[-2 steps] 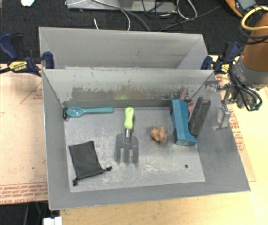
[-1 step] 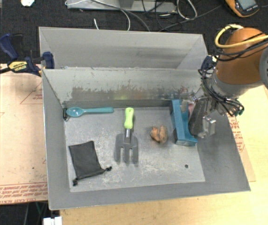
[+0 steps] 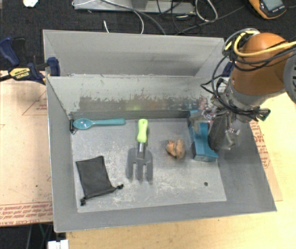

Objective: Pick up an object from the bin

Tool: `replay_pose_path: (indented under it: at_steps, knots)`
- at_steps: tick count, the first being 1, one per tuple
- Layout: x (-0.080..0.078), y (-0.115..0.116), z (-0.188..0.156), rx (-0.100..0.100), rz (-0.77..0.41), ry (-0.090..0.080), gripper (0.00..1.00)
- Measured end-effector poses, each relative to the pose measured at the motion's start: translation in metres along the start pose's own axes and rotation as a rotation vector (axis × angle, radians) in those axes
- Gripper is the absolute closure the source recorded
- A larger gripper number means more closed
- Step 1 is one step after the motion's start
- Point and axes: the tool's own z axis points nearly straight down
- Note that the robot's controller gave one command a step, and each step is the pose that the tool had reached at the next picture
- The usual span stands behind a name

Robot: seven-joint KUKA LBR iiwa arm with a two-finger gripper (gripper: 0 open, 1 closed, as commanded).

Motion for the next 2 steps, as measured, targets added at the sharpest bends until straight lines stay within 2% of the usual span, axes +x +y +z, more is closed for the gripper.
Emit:
replay_pose_path:
  at_steps: [1, 2]
  knots:
    - [0.004, -0.014, 0.010, 0.000, -0.045, -0.004, 0.00]
    - [0.001, -0.021, 0.043, -0.005, -0.403, -0.028, 0.00]
